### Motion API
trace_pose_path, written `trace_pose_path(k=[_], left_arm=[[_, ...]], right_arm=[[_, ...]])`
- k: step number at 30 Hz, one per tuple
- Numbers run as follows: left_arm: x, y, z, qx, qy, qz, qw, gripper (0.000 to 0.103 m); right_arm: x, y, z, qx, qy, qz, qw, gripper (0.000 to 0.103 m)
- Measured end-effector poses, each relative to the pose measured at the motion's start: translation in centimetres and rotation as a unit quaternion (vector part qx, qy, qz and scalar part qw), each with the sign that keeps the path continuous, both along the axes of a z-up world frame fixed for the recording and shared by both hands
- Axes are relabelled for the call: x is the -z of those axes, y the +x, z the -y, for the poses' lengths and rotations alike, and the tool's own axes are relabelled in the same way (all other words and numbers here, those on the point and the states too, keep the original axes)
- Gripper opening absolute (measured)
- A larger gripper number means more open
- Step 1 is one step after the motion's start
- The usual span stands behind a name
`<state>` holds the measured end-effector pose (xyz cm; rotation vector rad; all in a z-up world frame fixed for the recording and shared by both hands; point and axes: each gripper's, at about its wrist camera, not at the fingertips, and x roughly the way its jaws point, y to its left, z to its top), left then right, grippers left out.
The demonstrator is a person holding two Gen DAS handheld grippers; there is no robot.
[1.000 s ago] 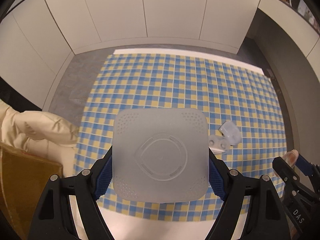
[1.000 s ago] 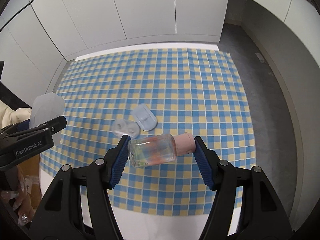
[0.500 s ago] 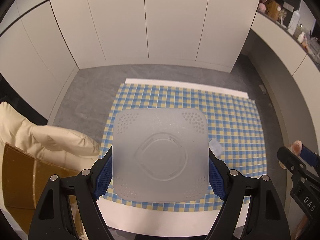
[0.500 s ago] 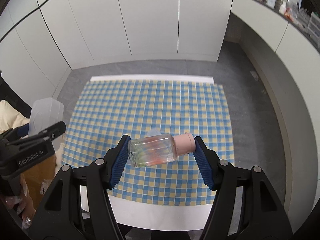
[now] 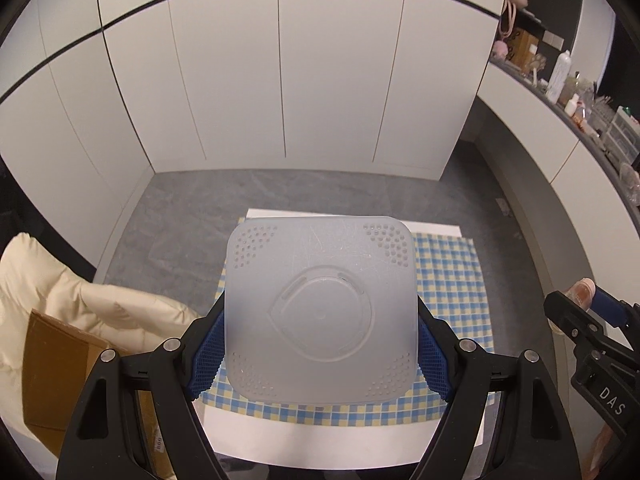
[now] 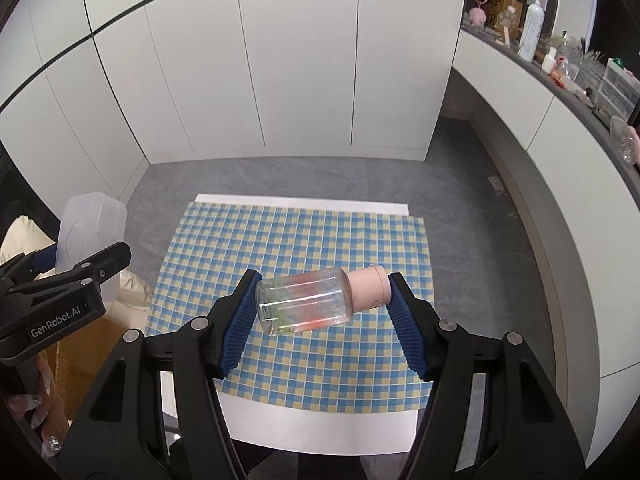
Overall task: Organize objects
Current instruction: 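Lift the glass jar with the right tool while the left tool lifts the clear container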
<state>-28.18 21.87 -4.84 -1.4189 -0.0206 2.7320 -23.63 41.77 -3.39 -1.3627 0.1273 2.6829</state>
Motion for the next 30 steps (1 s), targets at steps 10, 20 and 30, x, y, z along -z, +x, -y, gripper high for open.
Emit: trace_pose_path(k=[10, 20, 30], left_arm=[[-4.3, 1.4, -0.2, 0.013, 0.011, -0.018, 0.9997, 0.082], [-7.2, 3.5, -0.2, 0.020, 0.010, -0.039, 0.9990, 0.082], [-7.4, 5.5, 0.2, 0.029, 0.008, -0.043, 0.9986, 0.082]], right_arm=[[-4.6, 1.5, 0.8, -0.004, 0.008, -0.024, 1.000, 0.066], [-6.9, 3.0, 2.0, -0.015, 0.013, -0.037, 0.999, 0.066], [-7.7, 4.7, 2.9, -0.020, 0.021, -0.043, 0.999, 0.066]])
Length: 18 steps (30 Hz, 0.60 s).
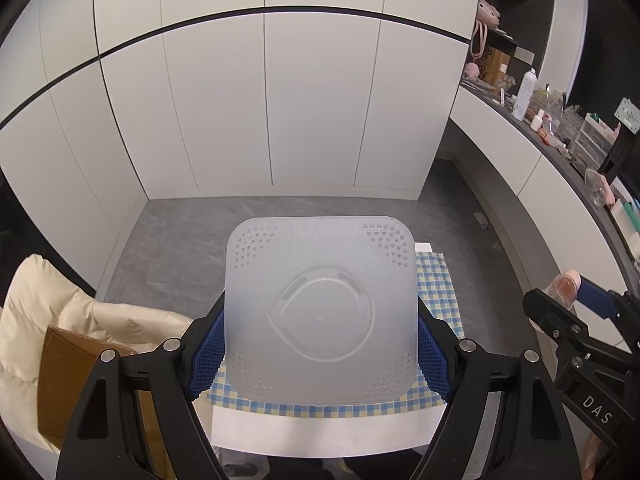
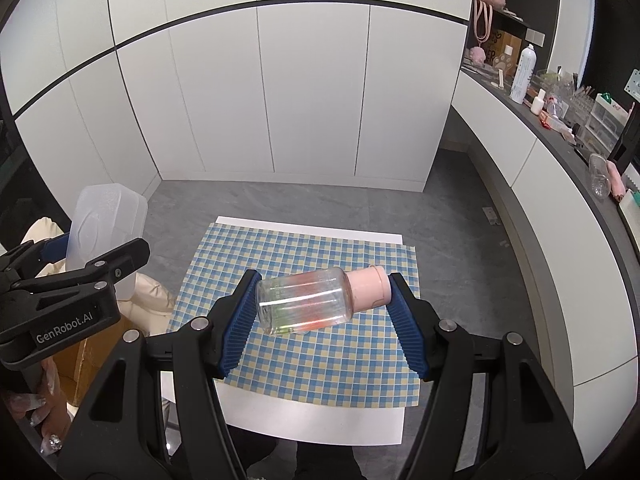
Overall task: Organize objects
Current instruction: 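Lift the glass jar with the right tool while the left tool lifts the clear container, then carry the jar with the right tool toward the cardboard box while the left tool carries the container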
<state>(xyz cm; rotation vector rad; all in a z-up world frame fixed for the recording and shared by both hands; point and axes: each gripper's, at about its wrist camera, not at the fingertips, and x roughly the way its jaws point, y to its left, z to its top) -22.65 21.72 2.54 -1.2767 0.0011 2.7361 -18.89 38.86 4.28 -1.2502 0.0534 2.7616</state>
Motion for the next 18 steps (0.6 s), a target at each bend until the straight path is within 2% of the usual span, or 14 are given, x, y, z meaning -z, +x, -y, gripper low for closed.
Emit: trace_pose_path(k=[13, 18], left_arm=[[0.4, 3.7, 0.2, 0.022, -0.012, -0.008, 0.9997, 0.082], [0.8, 5.4, 0.5, 0.029, -0.006, -0.006, 0.9996, 0.082]], right_arm=[[0.5, 2.9, 0.6, 0.002, -0.002, 0.000, 1.000, 0.066], [0.8, 4.3, 0.7, 0.002, -0.006, 0.001, 1.000, 0.066]])
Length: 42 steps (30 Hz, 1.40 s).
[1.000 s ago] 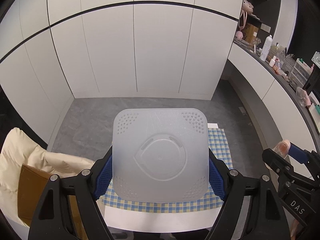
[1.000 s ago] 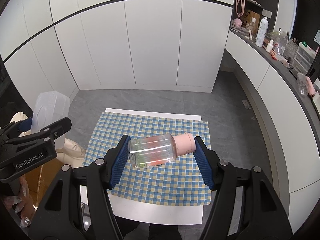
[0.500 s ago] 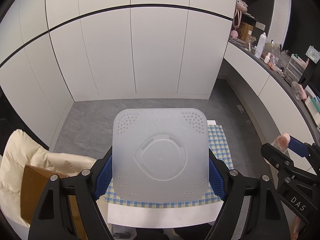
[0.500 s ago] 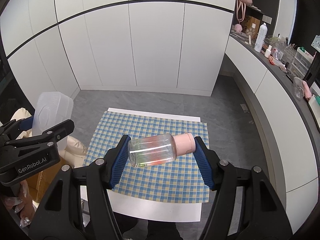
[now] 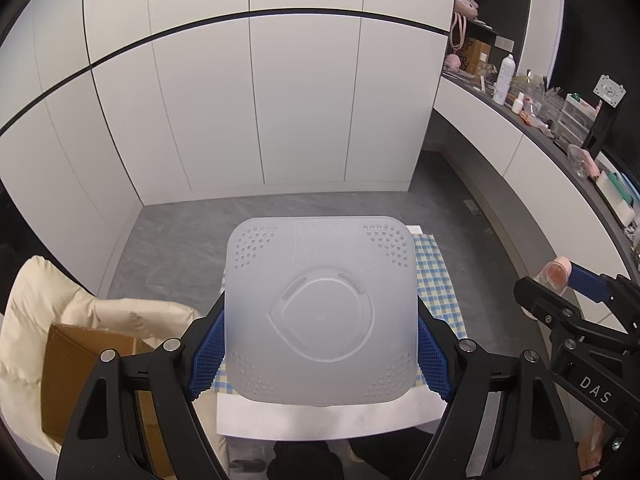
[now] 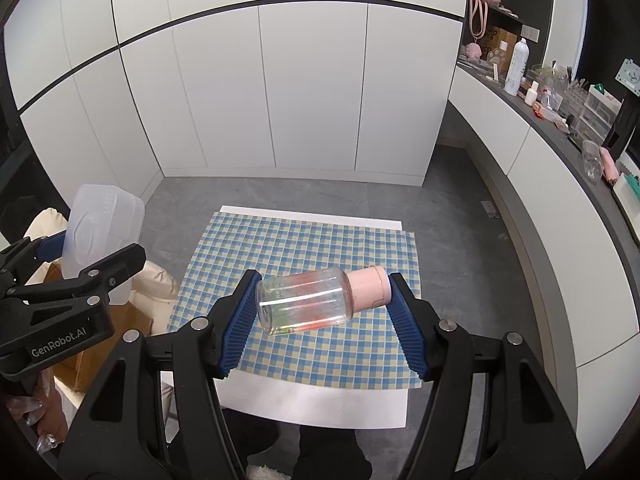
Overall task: Organize objects
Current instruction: 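Carry the jar with the right tool toward the cardboard box while the left tool carries the container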
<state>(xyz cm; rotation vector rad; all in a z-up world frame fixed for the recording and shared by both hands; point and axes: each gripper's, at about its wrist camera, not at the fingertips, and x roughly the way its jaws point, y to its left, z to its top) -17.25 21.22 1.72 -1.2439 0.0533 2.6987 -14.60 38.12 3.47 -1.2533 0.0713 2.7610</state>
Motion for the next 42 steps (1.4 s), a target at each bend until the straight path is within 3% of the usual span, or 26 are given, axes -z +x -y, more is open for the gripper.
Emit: trace_pose_path(k=[17, 30, 36, 42], left_arm=[[2.0, 6.2, 2.1, -0.001, 0.002, 0.000, 1.0000, 0.082], [3.3, 11.3, 3.5, 0.004, 0.007, 0.000, 1.0000, 0.082], [5.0, 13.1, 4.2, 0.015, 0.022, 0.026, 0.9993, 0.082], [6.4, 15.4, 4.5, 0.024, 0.024, 0.030, 0.9990, 0.082]], right_arm=[[3.7, 5.9, 0.5, 0.011, -0.020, 0.026, 0.999, 0.066], [4.7, 12.0, 1.0, 0.031, -0.008, 0.023, 0.999, 0.066], [5.3, 15.1, 1.5, 0.037, -0.054, 0.016, 0.998, 0.066], [6.5, 17.7, 2.4, 0.036, -0.057, 0.026, 0.997, 0.066]])
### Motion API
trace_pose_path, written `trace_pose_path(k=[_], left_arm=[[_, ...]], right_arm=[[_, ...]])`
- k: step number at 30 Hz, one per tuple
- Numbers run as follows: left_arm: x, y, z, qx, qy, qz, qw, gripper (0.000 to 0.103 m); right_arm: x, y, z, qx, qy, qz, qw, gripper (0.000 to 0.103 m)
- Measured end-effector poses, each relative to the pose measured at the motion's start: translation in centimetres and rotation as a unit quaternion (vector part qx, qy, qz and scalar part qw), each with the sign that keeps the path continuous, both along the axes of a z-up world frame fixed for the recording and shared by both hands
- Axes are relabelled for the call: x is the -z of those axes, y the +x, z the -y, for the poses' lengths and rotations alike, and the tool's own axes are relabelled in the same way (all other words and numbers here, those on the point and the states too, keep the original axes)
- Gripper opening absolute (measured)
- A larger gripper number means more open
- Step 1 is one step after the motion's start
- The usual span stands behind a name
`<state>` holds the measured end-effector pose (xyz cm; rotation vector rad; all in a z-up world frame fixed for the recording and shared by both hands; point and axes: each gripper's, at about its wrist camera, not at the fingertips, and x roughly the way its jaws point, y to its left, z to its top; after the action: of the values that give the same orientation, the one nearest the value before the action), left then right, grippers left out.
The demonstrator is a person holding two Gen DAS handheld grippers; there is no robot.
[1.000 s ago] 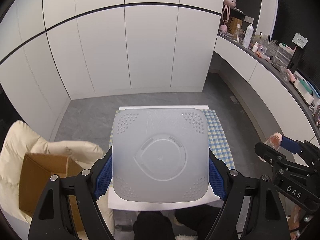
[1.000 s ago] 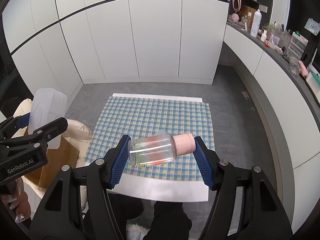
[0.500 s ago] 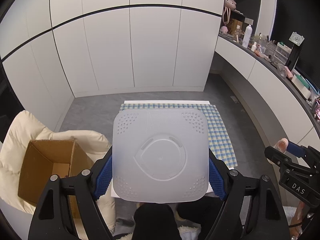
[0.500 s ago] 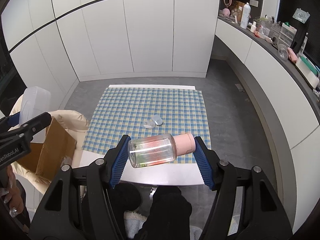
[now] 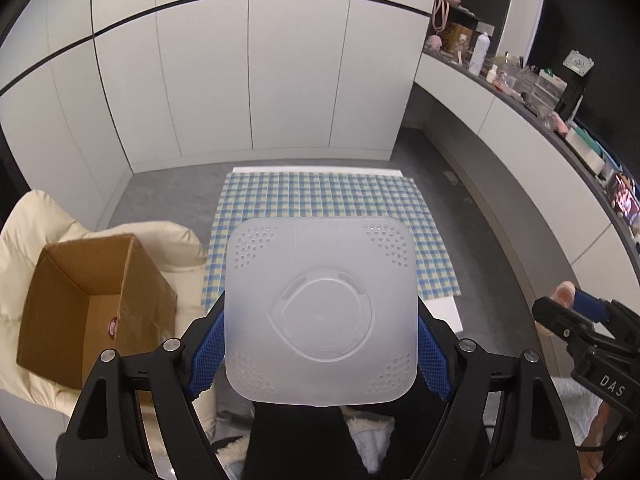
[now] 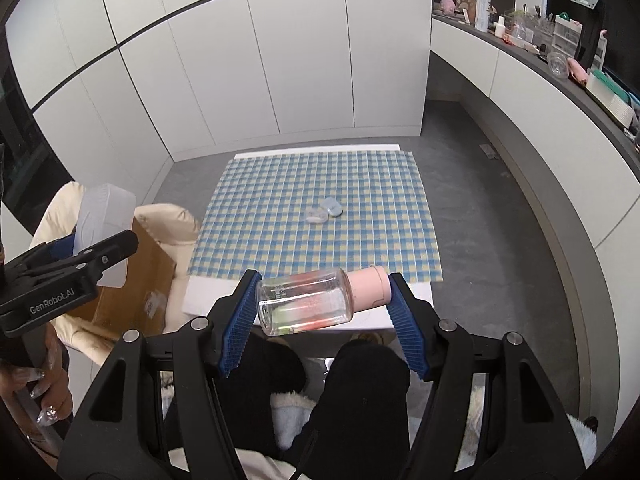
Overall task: Organize objects
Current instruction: 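Carry the jar with the right tool toward the cardboard box while the left tool carries the container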
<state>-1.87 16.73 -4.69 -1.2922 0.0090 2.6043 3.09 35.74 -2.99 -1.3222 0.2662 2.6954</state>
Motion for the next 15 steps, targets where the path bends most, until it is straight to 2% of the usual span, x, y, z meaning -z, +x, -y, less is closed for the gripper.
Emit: trace_pose_path(k=[10, 15], left_arm=[[2.2, 3.4, 1.2, -0.015, -0.022, 0.002, 0.9996, 0.082], [3.8, 4.9, 2.4, -0.020, -0.026, 0.020, 0.9993, 0.082]], right_arm=[[2.7, 2.8, 0.4, 0.001, 0.003, 0.037, 0.999, 0.066], [4.2, 4.3, 0.9, -0.004, -0.005, 0.057, 0.998, 0.066]])
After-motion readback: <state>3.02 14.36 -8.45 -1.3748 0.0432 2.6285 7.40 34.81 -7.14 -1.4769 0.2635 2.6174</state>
